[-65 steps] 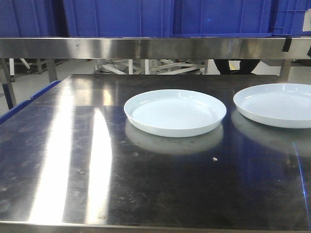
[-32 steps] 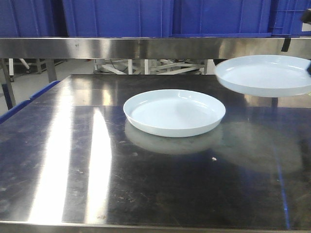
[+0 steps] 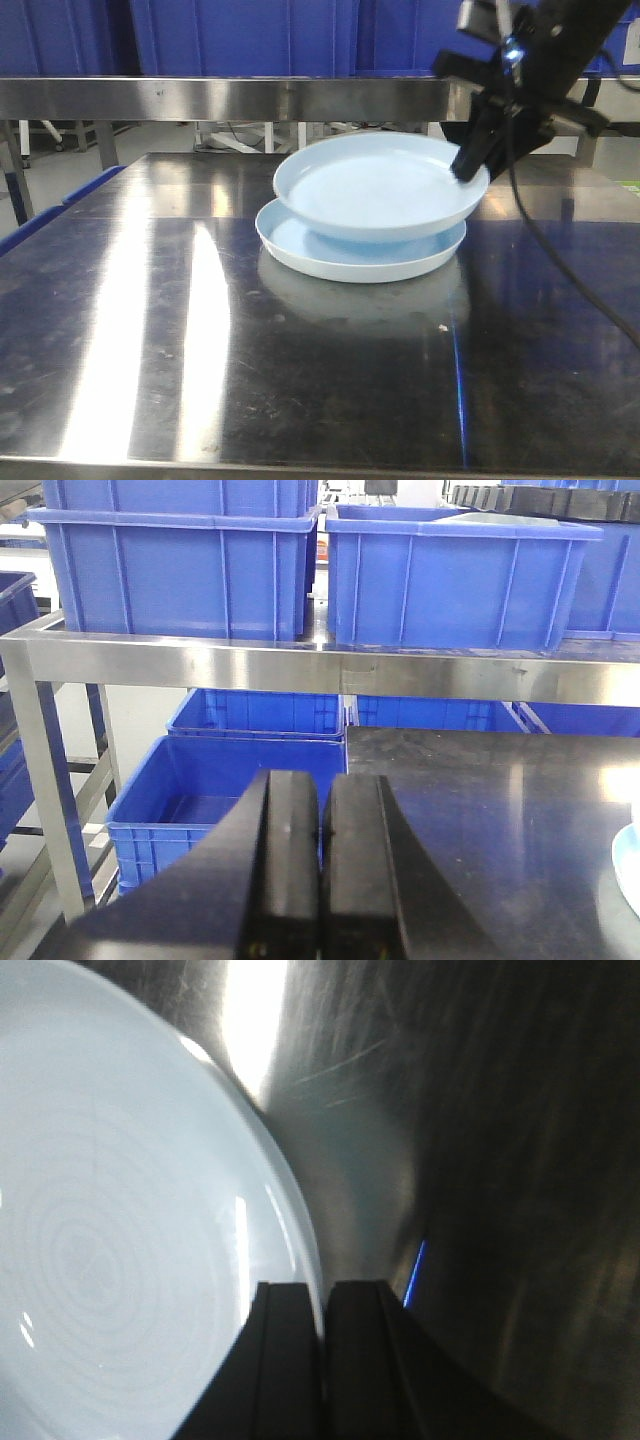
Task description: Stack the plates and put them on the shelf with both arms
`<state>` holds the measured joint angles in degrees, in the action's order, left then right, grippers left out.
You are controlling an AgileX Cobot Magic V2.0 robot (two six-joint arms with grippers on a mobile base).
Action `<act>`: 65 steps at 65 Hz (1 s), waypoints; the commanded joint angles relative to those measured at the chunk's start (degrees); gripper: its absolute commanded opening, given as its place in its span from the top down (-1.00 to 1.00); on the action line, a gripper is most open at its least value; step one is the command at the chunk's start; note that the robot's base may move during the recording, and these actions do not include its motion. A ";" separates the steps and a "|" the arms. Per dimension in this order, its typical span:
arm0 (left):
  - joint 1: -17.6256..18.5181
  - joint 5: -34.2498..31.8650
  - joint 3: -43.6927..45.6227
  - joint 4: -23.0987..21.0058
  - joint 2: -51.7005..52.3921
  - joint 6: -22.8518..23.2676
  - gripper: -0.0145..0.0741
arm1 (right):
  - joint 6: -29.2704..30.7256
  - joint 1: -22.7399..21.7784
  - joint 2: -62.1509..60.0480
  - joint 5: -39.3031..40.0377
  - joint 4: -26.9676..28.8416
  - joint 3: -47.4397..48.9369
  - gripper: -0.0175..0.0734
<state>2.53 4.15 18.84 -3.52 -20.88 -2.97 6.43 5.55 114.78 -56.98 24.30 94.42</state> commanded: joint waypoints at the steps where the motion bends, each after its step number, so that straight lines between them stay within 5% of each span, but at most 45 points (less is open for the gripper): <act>1: -0.06 -5.22 2.18 -0.58 -0.29 -0.01 0.49 | -1.02 0.82 -2.33 2.50 1.68 1.58 0.50; 28: -0.06 -5.22 2.18 -0.58 -0.29 -0.01 0.49 | -1.47 1.58 -0.82 0.88 -3.19 1.58 -0.20; 65: -0.06 -5.22 2.18 -0.58 -0.29 -0.01 0.49 | -3.16 3.61 -0.82 -0.06 -3.73 1.58 -0.23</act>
<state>2.53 4.15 18.84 -3.52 -20.88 -2.97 3.41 9.02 117.29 -57.58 19.75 94.42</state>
